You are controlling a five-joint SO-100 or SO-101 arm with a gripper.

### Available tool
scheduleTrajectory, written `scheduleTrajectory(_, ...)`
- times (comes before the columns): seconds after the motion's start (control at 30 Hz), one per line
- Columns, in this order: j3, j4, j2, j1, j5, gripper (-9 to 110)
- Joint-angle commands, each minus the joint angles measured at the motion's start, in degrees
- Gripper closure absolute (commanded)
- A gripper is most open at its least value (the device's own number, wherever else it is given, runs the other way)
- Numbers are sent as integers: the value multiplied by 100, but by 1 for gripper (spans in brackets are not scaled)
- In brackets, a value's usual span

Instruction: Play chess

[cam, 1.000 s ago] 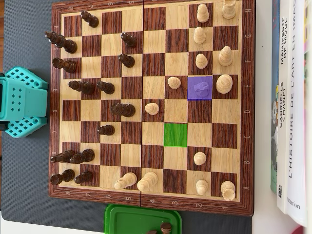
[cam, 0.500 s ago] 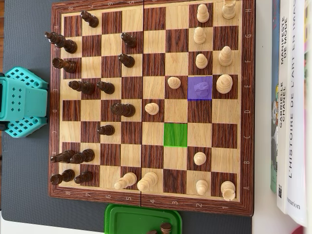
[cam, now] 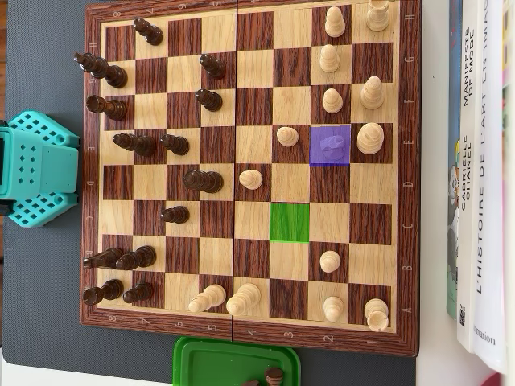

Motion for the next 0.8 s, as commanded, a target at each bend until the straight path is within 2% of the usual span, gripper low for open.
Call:
scheduleTrajectory(0.0,123,0,-18,0,35,89)
scheduleTrajectory(0.77,123,0,-18,9,0,89)
